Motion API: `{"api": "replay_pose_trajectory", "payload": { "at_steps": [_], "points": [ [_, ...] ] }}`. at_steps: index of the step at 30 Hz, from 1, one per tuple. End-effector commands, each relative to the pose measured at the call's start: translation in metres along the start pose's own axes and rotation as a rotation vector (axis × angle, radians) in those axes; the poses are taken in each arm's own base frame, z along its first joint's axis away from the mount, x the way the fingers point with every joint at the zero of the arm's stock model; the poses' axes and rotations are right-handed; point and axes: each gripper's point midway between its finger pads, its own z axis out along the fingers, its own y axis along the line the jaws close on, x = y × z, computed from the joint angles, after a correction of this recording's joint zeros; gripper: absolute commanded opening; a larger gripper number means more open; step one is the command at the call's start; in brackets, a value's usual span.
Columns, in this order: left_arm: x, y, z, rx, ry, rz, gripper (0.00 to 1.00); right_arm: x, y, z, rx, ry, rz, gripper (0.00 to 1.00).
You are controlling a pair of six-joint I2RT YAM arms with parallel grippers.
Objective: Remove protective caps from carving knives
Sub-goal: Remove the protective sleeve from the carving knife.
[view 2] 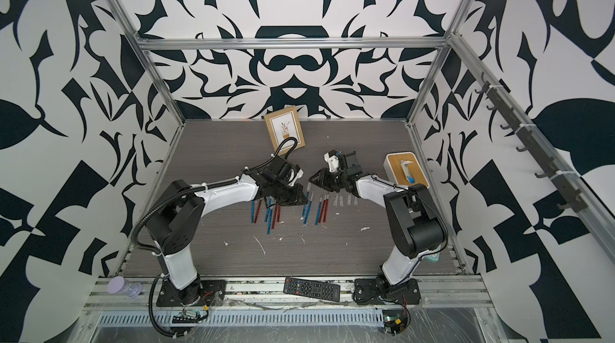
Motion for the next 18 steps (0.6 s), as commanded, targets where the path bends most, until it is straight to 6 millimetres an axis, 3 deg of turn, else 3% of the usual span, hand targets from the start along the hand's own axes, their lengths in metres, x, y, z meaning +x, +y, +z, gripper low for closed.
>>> {"api": "replay_pose_trajectory", "payload": {
  "at_steps": [1,18],
  "points": [
    [-0.003,-0.002,-0.002,-0.01,-0.006,0.008,0.0,-0.009,0.017,0.003,-0.044,-0.017,-0.027,0.34],
    [-0.003,0.003,-0.002,-0.036,-0.009,0.014,0.0,0.001,0.022,0.016,-0.058,0.012,-0.018,0.25]
  ]
}}
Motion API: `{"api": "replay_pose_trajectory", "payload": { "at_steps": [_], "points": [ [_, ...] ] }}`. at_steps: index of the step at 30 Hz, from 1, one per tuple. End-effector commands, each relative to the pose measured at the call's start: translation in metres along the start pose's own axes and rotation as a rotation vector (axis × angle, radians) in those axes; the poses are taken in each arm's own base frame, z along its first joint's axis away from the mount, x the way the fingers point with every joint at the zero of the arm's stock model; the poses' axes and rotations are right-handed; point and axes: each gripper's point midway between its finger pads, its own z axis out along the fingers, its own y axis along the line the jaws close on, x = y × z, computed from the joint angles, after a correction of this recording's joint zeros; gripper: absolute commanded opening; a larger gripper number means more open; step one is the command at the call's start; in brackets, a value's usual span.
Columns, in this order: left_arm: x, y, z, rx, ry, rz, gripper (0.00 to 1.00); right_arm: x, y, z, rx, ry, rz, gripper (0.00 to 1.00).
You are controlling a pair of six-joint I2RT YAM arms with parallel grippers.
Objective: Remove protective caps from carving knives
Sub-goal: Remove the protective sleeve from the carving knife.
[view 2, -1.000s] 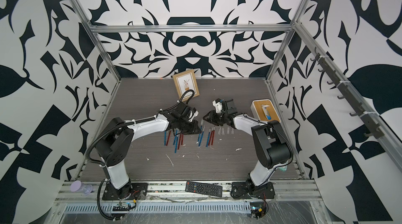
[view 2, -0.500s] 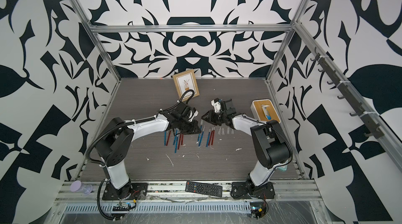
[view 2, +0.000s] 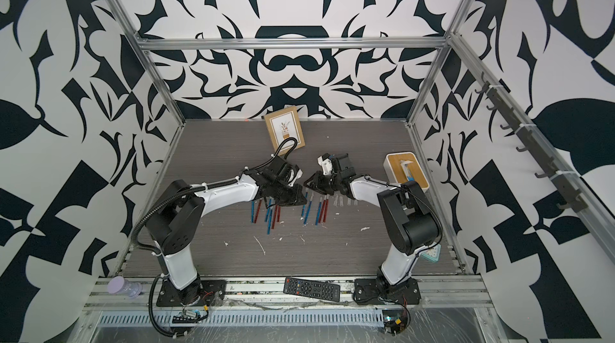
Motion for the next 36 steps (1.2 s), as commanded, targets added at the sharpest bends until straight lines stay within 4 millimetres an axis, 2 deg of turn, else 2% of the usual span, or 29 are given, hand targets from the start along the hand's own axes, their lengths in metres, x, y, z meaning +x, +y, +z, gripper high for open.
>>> {"api": "replay_pose_trajectory", "payload": {
  "at_steps": [1,14,36],
  "points": [
    [-0.004,-0.002,-0.002,-0.011,-0.005,0.015,0.0,-0.012,0.018,-0.001,-0.045,-0.026,-0.037,0.24],
    [-0.001,0.001,-0.003,-0.025,-0.003,0.018,0.0,-0.015,0.02,0.004,-0.074,-0.024,-0.007,0.1],
    [0.011,0.004,-0.006,-0.072,0.017,0.077,0.0,-0.034,0.021,-0.001,-0.081,-0.072,0.01,0.07]
  ]
}}
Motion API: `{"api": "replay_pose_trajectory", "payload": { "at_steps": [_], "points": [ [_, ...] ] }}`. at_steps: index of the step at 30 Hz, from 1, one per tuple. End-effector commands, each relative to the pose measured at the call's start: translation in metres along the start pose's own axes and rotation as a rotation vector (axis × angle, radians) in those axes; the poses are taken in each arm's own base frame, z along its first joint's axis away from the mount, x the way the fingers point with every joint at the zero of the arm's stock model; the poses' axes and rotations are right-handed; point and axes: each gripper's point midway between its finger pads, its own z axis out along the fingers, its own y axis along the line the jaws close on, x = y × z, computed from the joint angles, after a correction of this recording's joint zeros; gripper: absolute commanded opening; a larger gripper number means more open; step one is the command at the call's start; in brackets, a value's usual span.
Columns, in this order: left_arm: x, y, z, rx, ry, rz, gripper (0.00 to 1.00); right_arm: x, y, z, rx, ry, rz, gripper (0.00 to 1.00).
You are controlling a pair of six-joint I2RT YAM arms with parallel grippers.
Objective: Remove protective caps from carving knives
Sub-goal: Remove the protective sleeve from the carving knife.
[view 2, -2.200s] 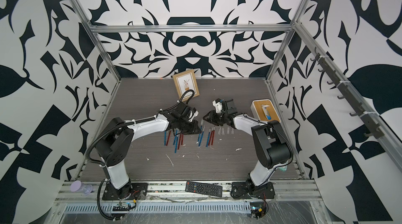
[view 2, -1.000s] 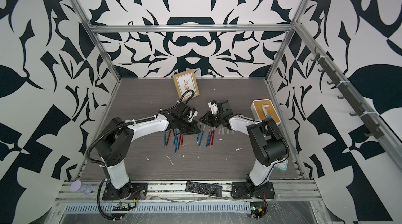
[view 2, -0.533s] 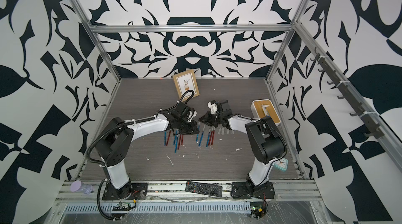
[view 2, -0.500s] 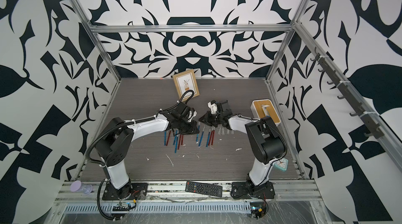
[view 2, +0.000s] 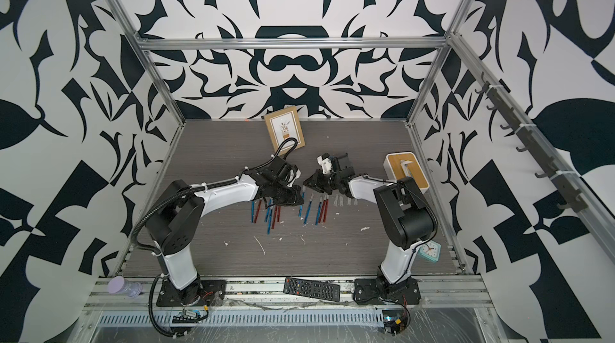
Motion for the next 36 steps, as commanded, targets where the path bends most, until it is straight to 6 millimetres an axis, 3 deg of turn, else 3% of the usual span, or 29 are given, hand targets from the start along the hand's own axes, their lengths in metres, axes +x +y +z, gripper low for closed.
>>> {"api": "replay_pose_trajectory", "payload": {
  "at_steps": [1,14,36],
  "points": [
    [0.01,-0.008,-0.007,0.002,0.029,0.034,0.0,-0.028,0.023,-0.009,-0.043,-0.077,-0.046,0.07],
    [0.018,-0.012,-0.004,-0.01,0.043,0.078,0.0,-0.044,0.021,-0.02,-0.025,-0.128,-0.048,0.07],
    [0.014,-0.007,-0.006,-0.049,-0.005,0.017,0.0,-0.076,0.02,-0.037,-0.017,-0.253,-0.03,0.06]
  ]
}}
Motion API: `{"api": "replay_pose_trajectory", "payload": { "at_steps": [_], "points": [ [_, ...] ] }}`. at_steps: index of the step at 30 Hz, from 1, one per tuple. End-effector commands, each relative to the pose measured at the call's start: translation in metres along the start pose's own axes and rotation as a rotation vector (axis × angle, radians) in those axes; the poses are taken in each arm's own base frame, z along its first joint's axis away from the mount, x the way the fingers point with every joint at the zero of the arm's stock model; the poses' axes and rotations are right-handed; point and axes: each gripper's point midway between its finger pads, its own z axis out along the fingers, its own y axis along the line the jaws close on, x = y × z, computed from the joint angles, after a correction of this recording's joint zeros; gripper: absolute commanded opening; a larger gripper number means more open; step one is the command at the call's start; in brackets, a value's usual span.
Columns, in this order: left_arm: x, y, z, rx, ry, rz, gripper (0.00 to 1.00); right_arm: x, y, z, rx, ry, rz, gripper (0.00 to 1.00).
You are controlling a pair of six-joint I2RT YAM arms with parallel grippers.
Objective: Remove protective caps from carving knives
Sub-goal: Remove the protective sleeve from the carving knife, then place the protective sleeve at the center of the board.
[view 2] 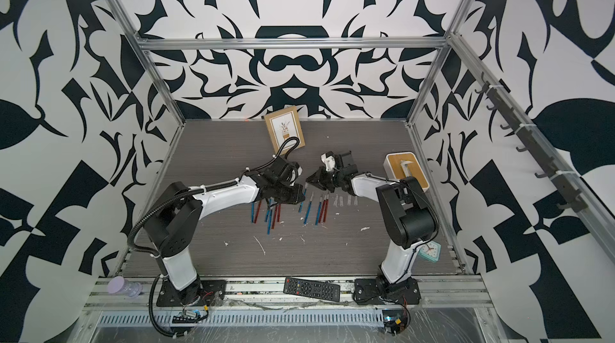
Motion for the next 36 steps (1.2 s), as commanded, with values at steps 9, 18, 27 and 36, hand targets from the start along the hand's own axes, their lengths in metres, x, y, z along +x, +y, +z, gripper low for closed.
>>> {"api": "replay_pose_trajectory", "payload": {
  "at_steps": [9,18,27,36],
  "points": [
    [0.035,-0.006,-0.001,-0.009,0.101,-0.03,0.0,-0.068,0.029,-0.028,-0.036,-0.243,-0.086,0.07],
    [0.037,-0.009,-0.002,-0.008,0.102,-0.026,0.0,-0.074,0.025,-0.038,-0.034,-0.259,-0.079,0.06],
    [0.035,-0.008,-0.006,-0.024,0.092,-0.018,0.0,-0.076,-0.004,-0.074,0.037,-0.277,-0.062,0.07],
    [0.026,-0.007,-0.006,-0.039,0.081,0.006,0.0,-0.059,-0.04,-0.137,0.226,-0.255,-0.059,0.07]
  ]
}}
